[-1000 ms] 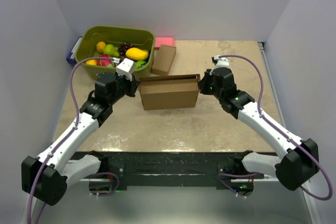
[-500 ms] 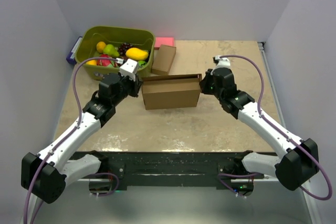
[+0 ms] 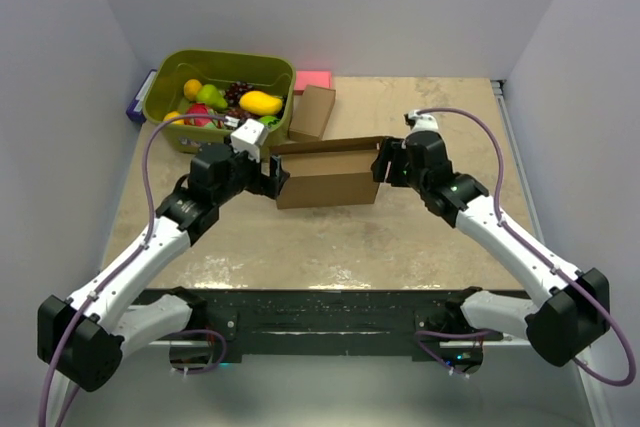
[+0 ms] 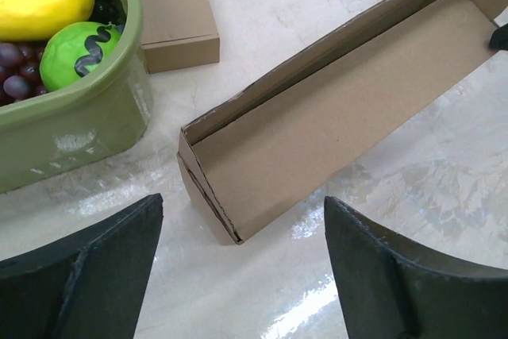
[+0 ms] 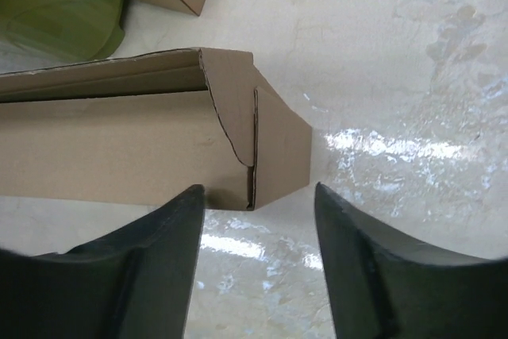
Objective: Fold the paper box
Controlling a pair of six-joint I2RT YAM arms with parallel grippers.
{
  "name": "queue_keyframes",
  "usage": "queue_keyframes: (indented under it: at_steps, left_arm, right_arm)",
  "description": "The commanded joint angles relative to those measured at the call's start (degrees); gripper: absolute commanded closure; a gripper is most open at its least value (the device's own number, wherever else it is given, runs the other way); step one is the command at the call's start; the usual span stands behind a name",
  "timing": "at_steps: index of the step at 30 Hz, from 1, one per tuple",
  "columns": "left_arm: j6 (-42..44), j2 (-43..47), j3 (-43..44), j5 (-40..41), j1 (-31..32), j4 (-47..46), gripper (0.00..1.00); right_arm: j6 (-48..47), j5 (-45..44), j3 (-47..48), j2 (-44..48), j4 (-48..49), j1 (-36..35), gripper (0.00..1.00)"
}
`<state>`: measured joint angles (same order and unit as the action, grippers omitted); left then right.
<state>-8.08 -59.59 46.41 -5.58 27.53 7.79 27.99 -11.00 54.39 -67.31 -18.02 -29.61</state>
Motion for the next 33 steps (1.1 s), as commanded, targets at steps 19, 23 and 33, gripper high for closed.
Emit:
queue_keyframes:
  at_steps: [19,23,33]
  left_arm:
    - [-11.0,-5.2,13.7,7.8,-4.7,0.1,0.09]
    - [-11.0,-7.7,13.0,8.7,-4.9,-0.8,0.1]
    - [-13.9,-6.3,5.2,9.1,-4.9,-5.4,0.1]
  right_arm:
    - [-2.4,-5.9,18.3,-7.4,0.3,0.8,0.2]
    - [-2.1,-6.3,19.4,-10.6,1.2,0.8,0.2]
    - [1.0,-6.2,11.3,-8.3,5.3,0.9,0.24]
